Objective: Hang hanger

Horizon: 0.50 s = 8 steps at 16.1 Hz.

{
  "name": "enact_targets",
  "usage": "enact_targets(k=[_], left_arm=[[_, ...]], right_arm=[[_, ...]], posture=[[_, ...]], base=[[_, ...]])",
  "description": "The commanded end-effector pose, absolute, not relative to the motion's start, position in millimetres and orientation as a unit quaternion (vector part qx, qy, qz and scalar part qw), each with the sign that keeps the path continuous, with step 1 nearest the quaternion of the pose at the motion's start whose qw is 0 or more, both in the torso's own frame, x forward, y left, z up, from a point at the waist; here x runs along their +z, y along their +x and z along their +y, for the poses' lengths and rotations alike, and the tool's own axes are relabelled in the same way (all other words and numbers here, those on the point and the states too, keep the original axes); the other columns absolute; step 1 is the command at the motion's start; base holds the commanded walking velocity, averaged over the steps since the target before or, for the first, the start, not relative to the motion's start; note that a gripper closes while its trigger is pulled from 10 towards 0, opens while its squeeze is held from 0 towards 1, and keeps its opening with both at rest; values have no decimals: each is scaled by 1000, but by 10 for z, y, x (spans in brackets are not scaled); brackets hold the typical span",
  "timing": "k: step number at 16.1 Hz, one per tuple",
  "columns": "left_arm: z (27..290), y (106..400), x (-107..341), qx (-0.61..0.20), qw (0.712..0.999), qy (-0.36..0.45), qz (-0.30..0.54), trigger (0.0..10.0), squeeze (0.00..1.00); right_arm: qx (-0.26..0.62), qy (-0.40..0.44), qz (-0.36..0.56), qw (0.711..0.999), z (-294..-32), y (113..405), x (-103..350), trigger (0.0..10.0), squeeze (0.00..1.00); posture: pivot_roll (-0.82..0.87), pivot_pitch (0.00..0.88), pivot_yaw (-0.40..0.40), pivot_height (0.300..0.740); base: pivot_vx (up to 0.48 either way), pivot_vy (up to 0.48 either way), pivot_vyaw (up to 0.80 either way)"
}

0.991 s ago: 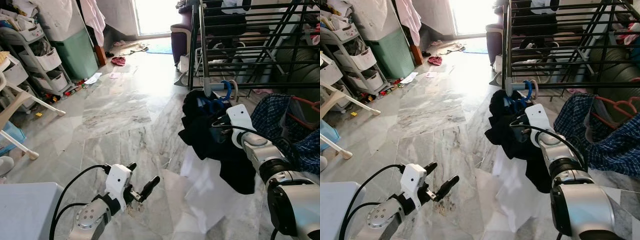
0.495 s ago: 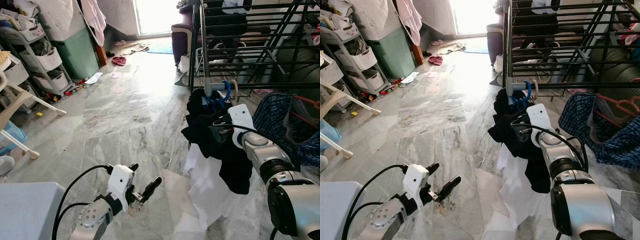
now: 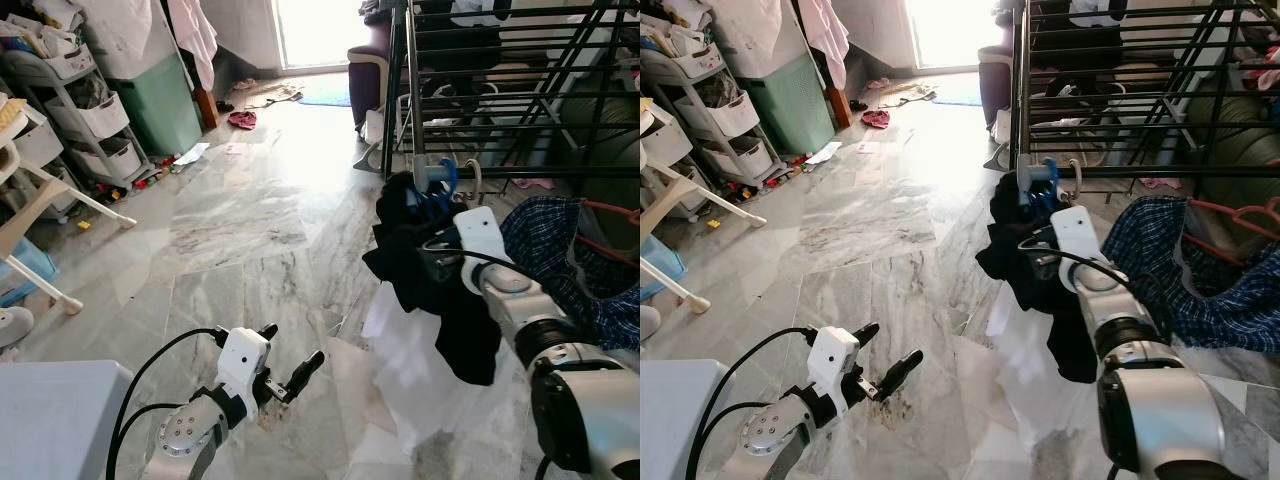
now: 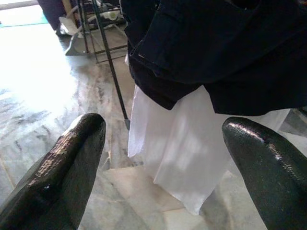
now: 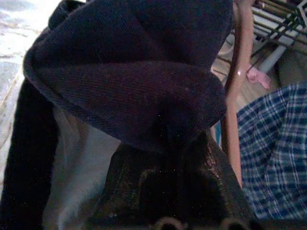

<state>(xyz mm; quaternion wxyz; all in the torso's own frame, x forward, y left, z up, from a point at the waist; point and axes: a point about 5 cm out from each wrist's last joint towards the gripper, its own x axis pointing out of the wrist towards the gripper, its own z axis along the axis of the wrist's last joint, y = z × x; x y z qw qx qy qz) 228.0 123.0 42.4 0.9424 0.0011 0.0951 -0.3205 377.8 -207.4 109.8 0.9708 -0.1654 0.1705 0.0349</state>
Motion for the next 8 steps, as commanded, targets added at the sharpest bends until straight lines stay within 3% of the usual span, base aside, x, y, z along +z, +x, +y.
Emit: enact_targets(k=[1, 8], left_arm=[[1267, 2292, 416, -313, 945, 12, 96, 10000, 0], [1294, 2339, 367, -302, 949, 17, 94, 10000, 0]], right_arm=[[38, -163, 128, 978, -1990, 3835, 1215, 0, 0], [-3, -145, 69, 987, -1831, 3741, 1100, 0, 0]], posture=[[-81, 0, 99, 740], [-95, 0, 101, 740]], base=[[0, 0, 0], [0, 0, 0]])
